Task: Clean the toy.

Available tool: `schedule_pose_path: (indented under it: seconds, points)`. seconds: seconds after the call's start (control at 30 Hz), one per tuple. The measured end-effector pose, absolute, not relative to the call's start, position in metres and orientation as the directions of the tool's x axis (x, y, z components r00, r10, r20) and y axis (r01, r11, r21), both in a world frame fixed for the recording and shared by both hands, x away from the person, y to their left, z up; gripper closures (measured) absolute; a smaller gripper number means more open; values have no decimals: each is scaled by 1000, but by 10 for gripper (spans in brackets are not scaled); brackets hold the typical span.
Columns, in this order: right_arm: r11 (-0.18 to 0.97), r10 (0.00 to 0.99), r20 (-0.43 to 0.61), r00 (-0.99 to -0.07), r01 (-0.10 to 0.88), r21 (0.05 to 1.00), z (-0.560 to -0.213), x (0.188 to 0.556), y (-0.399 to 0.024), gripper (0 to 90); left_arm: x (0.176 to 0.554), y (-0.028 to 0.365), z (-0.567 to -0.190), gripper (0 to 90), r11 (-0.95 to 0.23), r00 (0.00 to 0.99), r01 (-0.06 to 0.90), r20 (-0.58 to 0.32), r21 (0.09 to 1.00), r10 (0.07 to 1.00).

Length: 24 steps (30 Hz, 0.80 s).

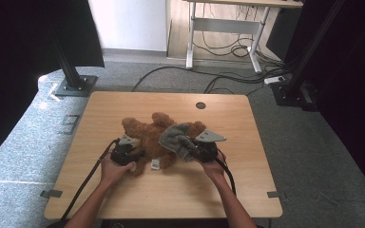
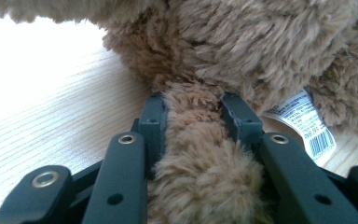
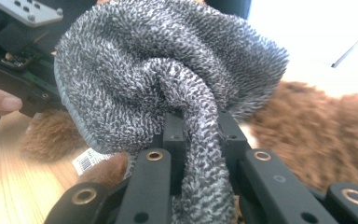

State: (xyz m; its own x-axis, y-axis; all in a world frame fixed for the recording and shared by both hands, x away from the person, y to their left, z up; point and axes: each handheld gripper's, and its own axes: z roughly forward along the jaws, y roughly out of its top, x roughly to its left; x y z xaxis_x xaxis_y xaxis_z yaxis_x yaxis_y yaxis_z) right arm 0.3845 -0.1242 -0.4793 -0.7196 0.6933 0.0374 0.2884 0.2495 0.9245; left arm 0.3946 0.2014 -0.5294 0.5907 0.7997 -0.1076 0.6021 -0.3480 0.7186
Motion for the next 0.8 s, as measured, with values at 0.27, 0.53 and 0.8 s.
schedule_pose_path:
  seconds: [0.27, 0.53, 0.8]
  points:
    - [199, 740, 69, -669, 315, 928, -482, 382, -156, 784, 395, 201, -529, 645, -348, 590, 603, -107, 718, 800]
    - [147, 777, 116, -619, 357, 922, -494, 386, -181, 785, 394, 201, -529, 642, -350, 591, 597, -100, 722, 801]
    - [158, 774, 100, -626, 343, 926, -494, 386, -179, 784, 388, 204, -519, 620, -352, 602, 581, -95, 734, 793]
